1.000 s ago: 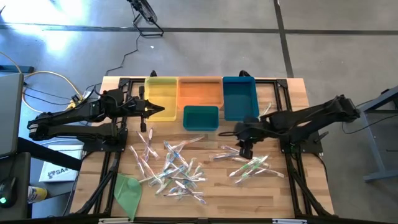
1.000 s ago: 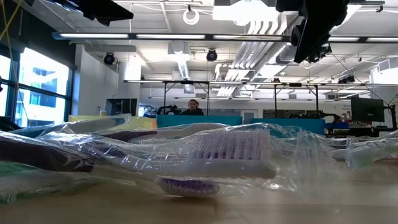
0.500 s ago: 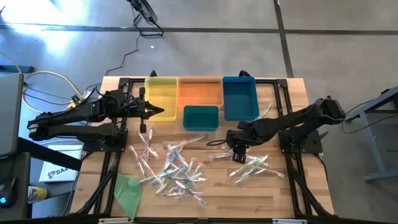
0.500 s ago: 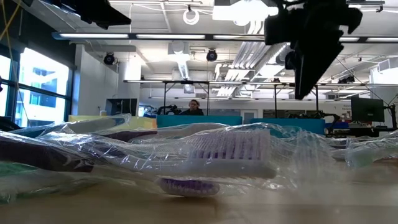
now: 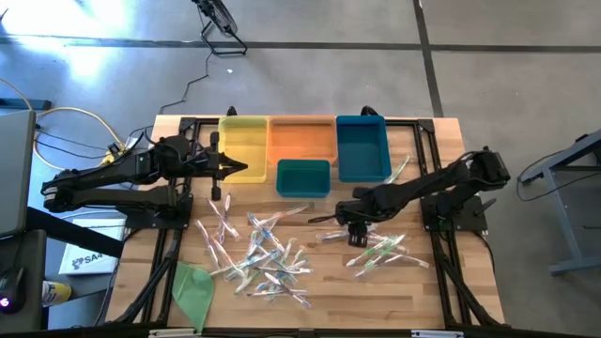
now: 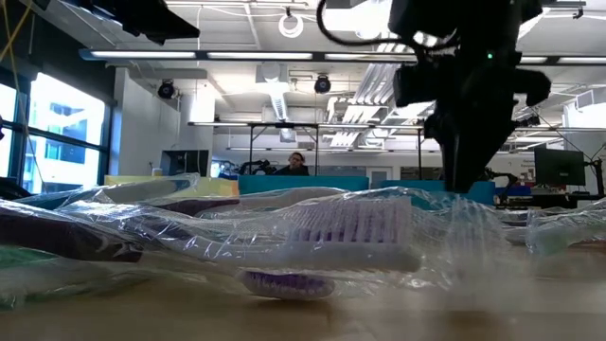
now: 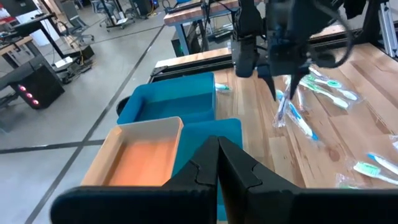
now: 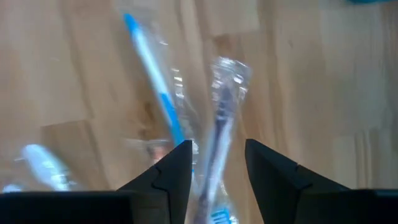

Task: Pick & Place Toothbrushes
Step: Put the purple toothbrush into the blue bin

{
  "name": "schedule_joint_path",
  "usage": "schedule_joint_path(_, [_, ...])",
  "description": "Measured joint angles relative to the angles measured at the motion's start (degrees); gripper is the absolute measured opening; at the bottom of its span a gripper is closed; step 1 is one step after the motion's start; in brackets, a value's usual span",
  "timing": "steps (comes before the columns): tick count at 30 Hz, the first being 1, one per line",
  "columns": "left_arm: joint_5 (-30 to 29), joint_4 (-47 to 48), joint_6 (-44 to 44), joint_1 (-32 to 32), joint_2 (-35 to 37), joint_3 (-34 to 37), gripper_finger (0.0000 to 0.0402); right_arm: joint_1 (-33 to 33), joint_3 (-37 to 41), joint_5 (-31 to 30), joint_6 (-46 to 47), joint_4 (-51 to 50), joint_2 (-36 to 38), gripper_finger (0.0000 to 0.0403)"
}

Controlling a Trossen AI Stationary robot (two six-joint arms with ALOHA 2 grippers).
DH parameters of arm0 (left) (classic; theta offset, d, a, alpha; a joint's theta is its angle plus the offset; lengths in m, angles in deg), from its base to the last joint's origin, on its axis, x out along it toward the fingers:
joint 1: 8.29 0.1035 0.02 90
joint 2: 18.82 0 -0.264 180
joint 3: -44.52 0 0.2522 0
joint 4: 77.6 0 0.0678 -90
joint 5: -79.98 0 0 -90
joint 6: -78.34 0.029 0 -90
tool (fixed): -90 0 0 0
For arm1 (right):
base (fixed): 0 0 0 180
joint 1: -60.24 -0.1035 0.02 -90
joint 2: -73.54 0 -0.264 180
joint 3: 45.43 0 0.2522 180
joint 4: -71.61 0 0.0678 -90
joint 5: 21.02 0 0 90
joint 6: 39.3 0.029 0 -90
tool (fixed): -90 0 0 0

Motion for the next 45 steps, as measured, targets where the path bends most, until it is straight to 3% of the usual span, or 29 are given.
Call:
schedule_joint_path(17, [0.00,1.27,0.00,0.00,-0.01,0.00,0.0000,2.58,8.02,7.91,3.00,9.24,0.02,0.0142])
schedule_joint_path(28, [-0.02,1.29,0.00,0.00,0.00,0.00,0.0000,2.45,9.62,7.76,4.30,11.37,0.07,0.0140])
schedule_joint_path(41, [-0.02,1.28,0.00,0.00,0.00,0.00,0.0000,2.45,9.65,7.88,4.20,11.66,0.07,0.0030])
schedule_joint_path(45, [-0.02,1.29,0.00,-0.01,0.00,0.00,0.0000,2.45,9.65,9.33,4.02,11.64,0.09,0.0020])
